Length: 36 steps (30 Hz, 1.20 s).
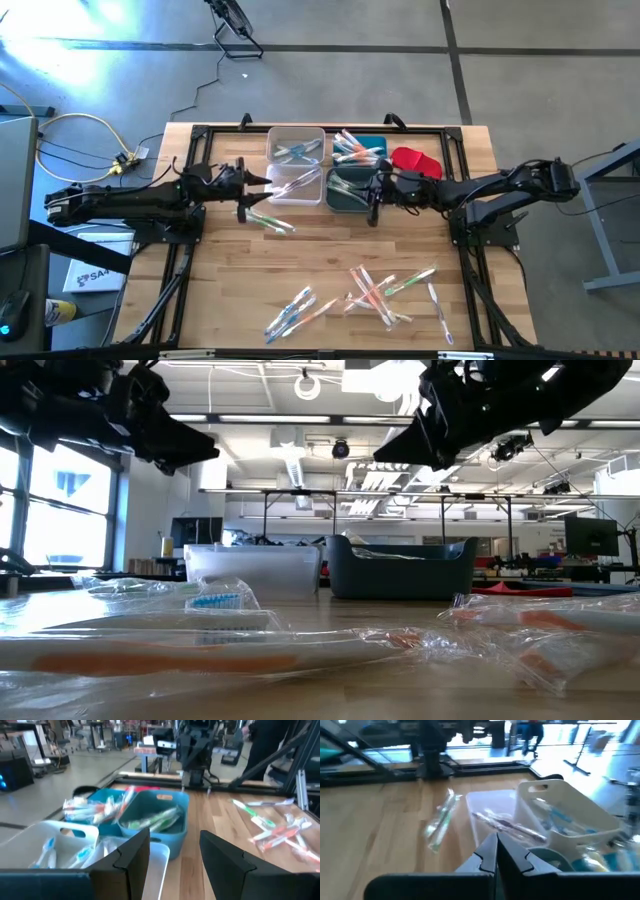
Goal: Pick & Place Toothbrushes
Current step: Put the orange toothbrush into the blue bin
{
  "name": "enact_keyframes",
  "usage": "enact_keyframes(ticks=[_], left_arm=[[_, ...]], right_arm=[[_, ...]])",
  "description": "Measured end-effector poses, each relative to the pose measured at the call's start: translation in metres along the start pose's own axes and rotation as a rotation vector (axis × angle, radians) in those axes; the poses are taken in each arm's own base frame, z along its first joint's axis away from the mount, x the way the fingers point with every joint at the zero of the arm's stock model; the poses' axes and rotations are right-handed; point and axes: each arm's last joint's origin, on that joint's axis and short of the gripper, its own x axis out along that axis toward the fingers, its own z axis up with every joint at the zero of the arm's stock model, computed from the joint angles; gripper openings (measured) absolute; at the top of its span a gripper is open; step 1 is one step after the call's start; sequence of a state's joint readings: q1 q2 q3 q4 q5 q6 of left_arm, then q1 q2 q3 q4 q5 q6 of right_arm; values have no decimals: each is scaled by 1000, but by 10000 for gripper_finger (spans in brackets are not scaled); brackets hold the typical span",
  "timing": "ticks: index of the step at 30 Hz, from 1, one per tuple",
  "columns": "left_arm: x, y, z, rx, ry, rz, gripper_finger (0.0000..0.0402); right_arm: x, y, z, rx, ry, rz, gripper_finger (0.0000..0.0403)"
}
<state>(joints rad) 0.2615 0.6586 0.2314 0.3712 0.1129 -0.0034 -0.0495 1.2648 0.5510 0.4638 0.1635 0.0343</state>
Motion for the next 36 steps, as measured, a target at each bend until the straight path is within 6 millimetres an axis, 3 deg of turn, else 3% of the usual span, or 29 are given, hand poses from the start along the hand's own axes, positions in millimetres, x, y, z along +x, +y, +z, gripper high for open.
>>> enact_keyframes(ticks=[5,14,19,28,36], left_arm=[[0,0,0,0,-1,-8,171],[0,0,-1,-1,6,-8,171],[0,0,-1,-2,6,-8,171],[0,0,-3,-5,31,-8,171],[0,0,-3,-6,36,-8,171]], right_arm=[[-1,18,4,-18,60,26,2],[-15,69,53,-86,155,95,2],[-28,85,64,54,320,36,2],[-34,116,50,269,558,102,2],[-25,138,11,402,867,102,2]])
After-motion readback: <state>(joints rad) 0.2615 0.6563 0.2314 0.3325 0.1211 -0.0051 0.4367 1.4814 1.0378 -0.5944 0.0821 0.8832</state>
